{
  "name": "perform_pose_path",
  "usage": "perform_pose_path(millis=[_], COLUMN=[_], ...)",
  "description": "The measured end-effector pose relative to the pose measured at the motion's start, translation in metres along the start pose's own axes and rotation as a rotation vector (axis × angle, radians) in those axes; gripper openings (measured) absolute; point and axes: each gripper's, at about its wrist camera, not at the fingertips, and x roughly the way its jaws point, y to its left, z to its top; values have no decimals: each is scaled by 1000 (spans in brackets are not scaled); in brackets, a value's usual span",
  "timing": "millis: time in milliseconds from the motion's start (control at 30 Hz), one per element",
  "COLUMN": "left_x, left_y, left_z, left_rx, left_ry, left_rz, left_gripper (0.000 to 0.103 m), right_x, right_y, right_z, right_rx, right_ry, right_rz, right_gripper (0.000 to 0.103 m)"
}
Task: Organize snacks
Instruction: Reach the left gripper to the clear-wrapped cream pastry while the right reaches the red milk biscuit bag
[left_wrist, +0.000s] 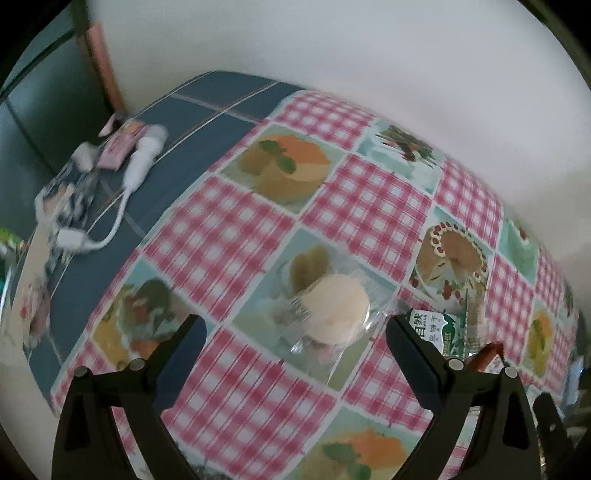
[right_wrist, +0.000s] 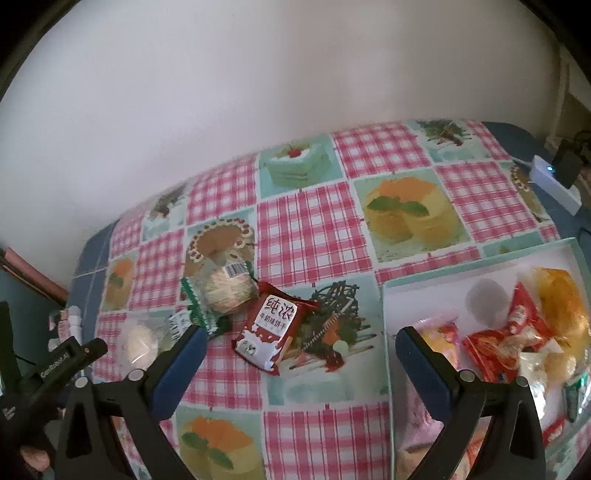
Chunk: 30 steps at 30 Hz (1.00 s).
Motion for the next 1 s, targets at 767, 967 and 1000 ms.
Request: perform_pose_path(millis=[767,967,1000], left_x=[65,65,65], left_y=[-26,-18,-17], left_z=[-6,-2,-2], left_rx=[153,98,94], left_ry=[-29,-36,-40], left_rz=[19,11,9], left_gripper=[98,98,98], right_x=[92,98,98], right_y=[29,33,33], right_z=[-11,-12,-12], right_rx=[-58,-91,-90], right_ry=[109,98,97], right_rz=[-35,-87,-94], right_gripper=[103,103,103])
